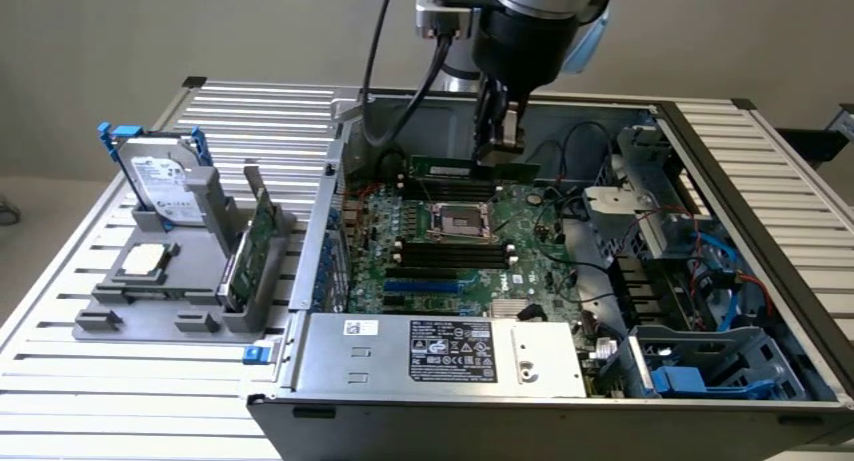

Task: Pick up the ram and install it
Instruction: 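Pick up the ram and move it above insertion slot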

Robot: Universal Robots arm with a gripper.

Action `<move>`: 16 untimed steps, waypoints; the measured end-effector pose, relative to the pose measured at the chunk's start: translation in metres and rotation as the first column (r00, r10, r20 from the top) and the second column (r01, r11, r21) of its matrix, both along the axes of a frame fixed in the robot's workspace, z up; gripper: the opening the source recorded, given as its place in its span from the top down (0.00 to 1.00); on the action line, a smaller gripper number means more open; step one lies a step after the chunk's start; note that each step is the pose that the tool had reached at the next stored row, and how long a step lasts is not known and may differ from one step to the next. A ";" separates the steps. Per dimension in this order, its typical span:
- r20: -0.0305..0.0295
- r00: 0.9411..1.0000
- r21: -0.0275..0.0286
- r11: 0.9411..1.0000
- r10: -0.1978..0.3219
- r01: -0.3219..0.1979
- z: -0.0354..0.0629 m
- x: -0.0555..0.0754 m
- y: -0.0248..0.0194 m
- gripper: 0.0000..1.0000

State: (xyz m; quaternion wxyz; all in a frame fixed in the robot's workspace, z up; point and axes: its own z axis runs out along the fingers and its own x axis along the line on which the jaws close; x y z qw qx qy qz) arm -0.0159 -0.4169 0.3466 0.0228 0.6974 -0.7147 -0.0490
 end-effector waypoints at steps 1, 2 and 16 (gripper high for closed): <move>0.000 1.000 -0.001 1.000 -0.001 0.001 -0.0017 0.000 0.0006 0.86; 0.000 1.000 -0.003 1.000 -0.002 0.002 -0.0032 0.000 0.0010 0.86; 0.028 1.000 -0.011 1.000 -0.002 0.002 -0.0266 0.000 0.0017 0.86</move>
